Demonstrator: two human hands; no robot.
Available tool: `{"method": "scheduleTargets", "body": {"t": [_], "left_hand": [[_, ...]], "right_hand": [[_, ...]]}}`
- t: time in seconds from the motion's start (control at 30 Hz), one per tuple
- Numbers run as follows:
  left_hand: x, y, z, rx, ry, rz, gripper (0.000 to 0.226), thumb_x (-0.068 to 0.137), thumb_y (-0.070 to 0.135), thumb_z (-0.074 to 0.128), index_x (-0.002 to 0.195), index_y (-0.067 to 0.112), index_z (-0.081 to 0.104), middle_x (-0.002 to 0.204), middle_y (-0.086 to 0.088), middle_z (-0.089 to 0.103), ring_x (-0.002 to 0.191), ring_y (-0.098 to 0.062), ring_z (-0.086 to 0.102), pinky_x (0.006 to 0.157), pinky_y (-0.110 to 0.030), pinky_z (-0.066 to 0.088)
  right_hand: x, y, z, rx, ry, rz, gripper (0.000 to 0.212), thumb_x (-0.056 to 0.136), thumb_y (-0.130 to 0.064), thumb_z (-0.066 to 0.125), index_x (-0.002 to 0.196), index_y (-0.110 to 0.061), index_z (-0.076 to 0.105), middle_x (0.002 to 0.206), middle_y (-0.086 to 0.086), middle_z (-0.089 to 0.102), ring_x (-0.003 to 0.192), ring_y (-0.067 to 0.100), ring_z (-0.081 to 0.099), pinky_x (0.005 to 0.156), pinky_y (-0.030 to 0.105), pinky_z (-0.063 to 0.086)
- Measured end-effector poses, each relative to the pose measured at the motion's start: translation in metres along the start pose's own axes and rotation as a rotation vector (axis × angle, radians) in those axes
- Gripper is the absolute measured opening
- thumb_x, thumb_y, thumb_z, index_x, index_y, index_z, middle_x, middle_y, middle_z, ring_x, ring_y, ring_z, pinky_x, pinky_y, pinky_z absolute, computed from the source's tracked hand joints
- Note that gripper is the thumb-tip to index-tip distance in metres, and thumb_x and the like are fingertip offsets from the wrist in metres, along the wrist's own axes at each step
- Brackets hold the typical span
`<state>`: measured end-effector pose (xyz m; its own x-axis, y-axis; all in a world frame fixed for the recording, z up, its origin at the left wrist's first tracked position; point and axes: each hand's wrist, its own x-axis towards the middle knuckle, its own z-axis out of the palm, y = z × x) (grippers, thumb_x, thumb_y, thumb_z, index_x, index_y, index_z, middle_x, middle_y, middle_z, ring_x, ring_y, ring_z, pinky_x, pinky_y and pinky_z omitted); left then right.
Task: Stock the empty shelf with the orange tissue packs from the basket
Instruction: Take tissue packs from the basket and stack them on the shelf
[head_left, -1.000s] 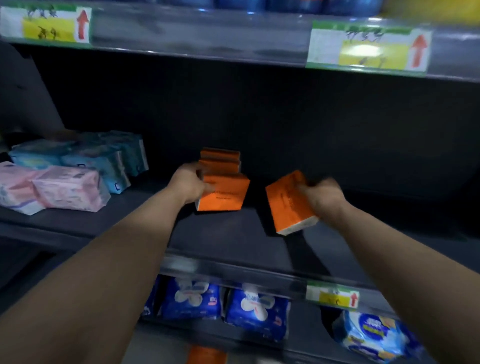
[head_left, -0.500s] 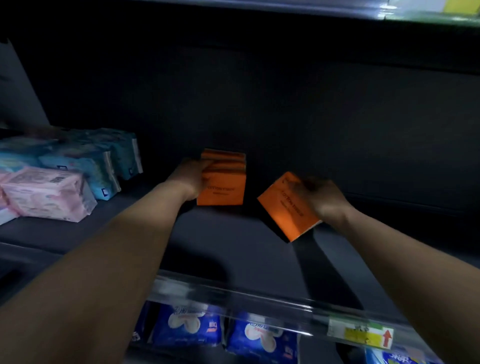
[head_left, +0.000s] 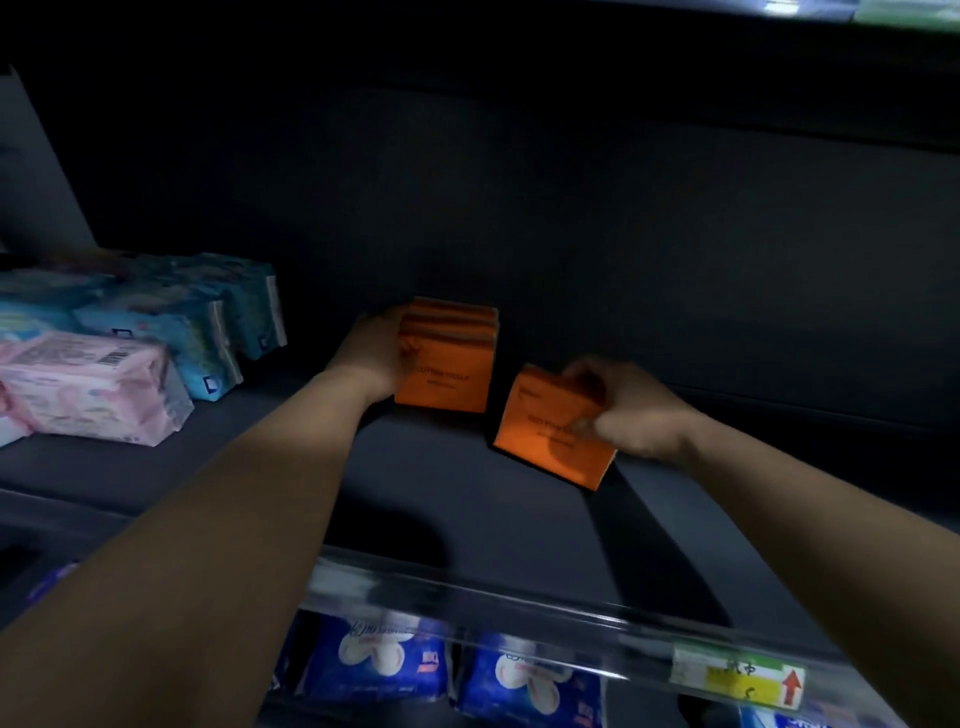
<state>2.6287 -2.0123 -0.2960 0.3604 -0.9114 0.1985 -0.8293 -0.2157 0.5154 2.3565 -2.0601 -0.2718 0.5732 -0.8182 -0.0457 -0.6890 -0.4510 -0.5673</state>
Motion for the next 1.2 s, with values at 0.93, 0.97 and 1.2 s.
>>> {"method": "scheduleTargets", "body": {"t": [0.93,0.97,1.2], "left_hand": [[-0.072,-0.015,-0.026,-0.088,0.319,-0.020,0.042,0.087,0.015,0.053,0.129,0.018,0.056,0.116,-0.007,0.066,0.104,-0.027,0.061,0.086,-0.037,0.051],[-0.076,-0.008,-0.027,-0.085,0.312,-0.013,0.041,0.087,0.015,0.053,0.129,0.019,0.056,0.116,-0.005,0.065,0.105,-0.026,0.061,0.086,-0.036,0.051],[-0.117,0.057,-0.027,-0.034,0.233,0.075,0.033,0.091,0.020,0.049,0.123,0.018,0.058,0.115,-0.007,0.062,0.098,-0.027,0.060,0.079,-0.039,0.052]], "right_hand": [[0.022,-0.046,0.066,0.048,0.407,-0.151,0.053,0.084,-0.045,0.061,0.133,-0.029,0.048,0.125,0.003,0.040,0.122,0.025,0.035,0.098,0.025,0.029],[0.015,-0.041,0.060,-0.060,0.399,-0.159,0.054,0.087,-0.045,0.058,0.136,-0.027,0.045,0.132,0.006,0.042,0.123,0.027,0.036,0.099,0.027,0.030],[-0.062,-0.019,0.011,-0.383,0.374,-0.120,0.057,0.089,-0.039,0.055,0.140,-0.019,0.041,0.142,0.007,0.046,0.130,0.029,0.038,0.110,0.037,0.029]]}}
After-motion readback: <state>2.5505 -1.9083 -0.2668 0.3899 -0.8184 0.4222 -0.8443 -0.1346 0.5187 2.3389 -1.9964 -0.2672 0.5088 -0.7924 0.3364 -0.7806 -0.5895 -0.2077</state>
